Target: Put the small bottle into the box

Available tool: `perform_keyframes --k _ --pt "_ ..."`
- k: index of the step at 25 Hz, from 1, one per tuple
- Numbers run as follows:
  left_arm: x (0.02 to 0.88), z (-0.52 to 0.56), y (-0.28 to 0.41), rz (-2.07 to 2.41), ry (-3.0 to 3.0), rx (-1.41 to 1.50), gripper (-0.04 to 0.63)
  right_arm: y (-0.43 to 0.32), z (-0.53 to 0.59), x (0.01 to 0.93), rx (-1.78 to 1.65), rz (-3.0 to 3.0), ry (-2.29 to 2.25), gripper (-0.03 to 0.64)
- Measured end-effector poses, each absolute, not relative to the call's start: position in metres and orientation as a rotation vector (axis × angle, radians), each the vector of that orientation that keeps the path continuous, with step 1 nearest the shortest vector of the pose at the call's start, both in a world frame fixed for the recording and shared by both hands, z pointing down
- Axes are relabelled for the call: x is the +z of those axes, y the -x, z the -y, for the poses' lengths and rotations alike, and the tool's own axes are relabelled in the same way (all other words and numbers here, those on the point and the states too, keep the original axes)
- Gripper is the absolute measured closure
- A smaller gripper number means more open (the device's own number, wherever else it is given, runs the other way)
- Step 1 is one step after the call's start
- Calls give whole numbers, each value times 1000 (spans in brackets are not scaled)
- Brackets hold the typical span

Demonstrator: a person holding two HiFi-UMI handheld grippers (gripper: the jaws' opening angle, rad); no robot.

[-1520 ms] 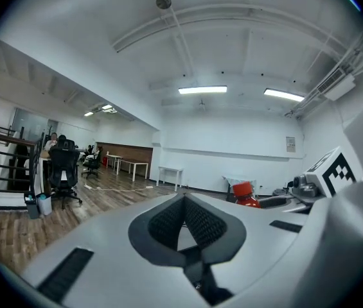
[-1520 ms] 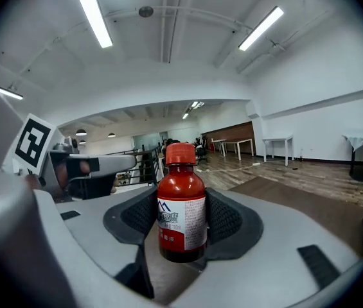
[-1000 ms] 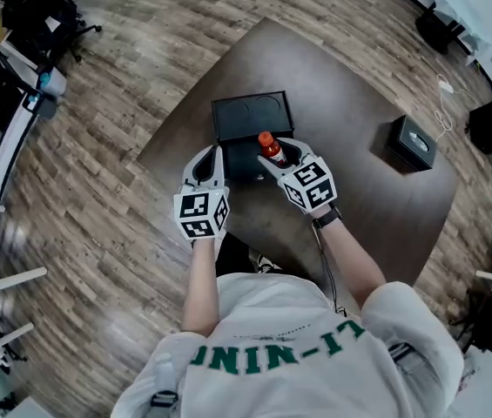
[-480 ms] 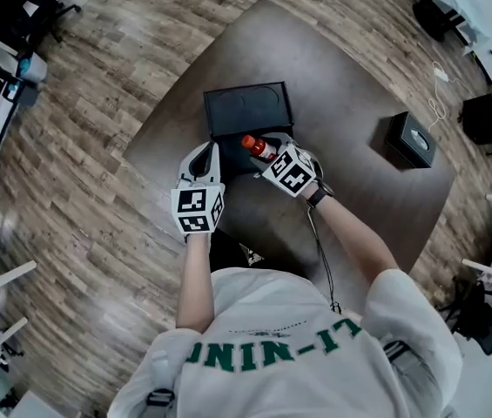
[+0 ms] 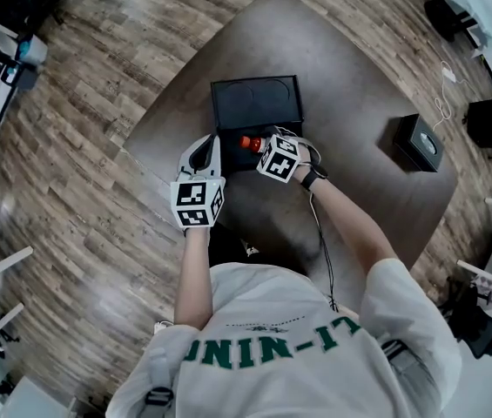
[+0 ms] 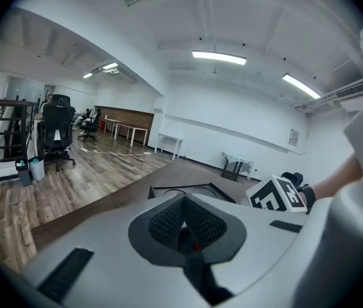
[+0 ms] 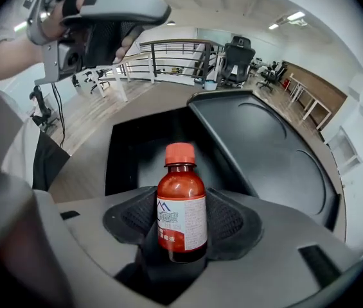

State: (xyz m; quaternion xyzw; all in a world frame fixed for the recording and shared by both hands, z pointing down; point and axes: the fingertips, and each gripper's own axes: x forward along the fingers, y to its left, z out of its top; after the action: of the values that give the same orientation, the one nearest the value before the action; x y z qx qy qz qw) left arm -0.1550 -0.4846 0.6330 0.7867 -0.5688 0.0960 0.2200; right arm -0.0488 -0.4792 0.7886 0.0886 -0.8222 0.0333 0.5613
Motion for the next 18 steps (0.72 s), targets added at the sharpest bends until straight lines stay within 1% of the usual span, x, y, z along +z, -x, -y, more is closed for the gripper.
perform_keyframes --k 7,11,15,18 --pt "637 483 157 1543 -2173 268 584 59 477 798 101 1897 -160 379" --pt "639 480 158 1527 -2164 264 584 61 475 801 190 1916 -190 377" --pt "637 477 151 1522 -2169 265 584 62 469 791 293 1967 -205 337" --pt "633 471 149 1528 -2167 263 584 63 467 783 320 2017 -230 334"
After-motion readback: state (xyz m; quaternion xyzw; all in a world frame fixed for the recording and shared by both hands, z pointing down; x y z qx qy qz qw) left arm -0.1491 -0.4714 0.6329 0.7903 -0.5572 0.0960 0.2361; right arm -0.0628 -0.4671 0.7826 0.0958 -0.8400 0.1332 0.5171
